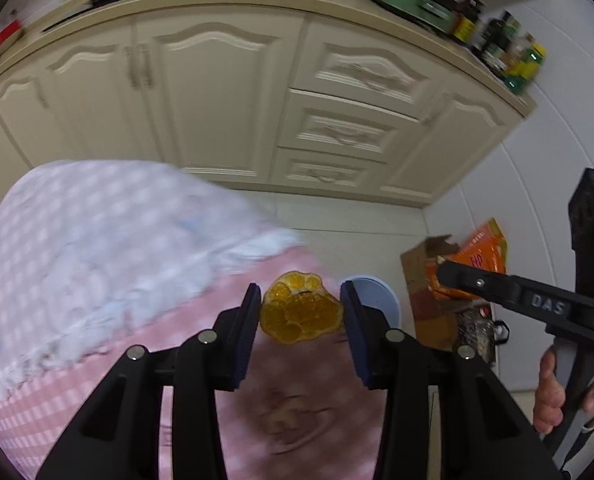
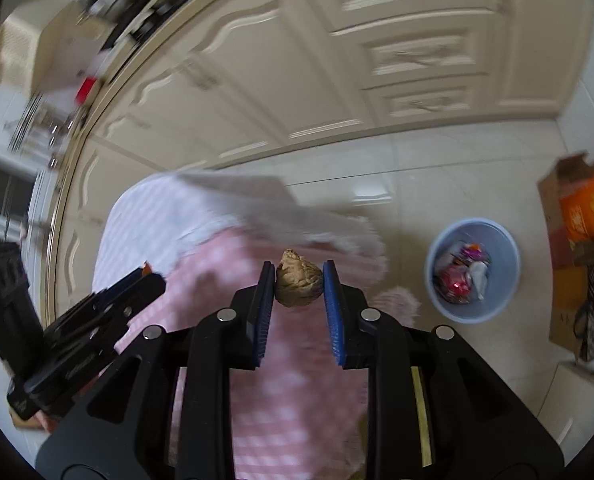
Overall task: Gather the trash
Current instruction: 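Carry the cookie and orange candy with both tools over the blue bin, then open both tools to drop the cookie and candy into the bin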
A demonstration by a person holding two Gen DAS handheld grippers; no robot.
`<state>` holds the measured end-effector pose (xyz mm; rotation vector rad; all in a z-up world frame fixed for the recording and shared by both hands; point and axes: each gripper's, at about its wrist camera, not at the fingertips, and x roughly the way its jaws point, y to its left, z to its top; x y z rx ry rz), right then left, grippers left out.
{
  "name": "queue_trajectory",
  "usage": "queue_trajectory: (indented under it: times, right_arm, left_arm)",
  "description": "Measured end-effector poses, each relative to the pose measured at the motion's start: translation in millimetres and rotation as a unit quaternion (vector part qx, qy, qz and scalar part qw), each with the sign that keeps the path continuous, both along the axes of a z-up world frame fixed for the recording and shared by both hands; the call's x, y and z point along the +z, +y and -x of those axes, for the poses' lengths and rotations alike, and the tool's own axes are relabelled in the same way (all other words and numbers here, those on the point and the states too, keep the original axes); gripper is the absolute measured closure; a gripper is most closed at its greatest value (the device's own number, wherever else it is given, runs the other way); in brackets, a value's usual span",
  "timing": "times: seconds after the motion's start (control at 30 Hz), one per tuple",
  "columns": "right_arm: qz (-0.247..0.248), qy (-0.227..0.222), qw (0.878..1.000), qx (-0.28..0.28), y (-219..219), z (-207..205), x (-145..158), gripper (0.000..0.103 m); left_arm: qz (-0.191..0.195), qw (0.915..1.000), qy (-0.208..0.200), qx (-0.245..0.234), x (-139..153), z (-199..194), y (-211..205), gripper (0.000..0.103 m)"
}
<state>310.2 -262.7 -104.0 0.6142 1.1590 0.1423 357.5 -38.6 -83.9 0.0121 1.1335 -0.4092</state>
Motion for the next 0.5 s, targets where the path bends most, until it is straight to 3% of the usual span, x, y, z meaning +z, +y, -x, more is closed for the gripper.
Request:
queue_trajectory:
  times: [0.2, 0.5]
  right_arm:
    - [-0.010, 0.024, 0.998, -0.059, -73, 26, -27, 0.078]
    - [-0.023, 0.062, 0.988, -0.136, -163, 70, -69, 0.078]
  left_arm:
    - [-0.010, 0.9971, 0.028, -0.071, -21, 6, -90, 0.063]
    - [-0.039, 0.9864, 0.063, -0.147, -54, 22, -192, 0.063]
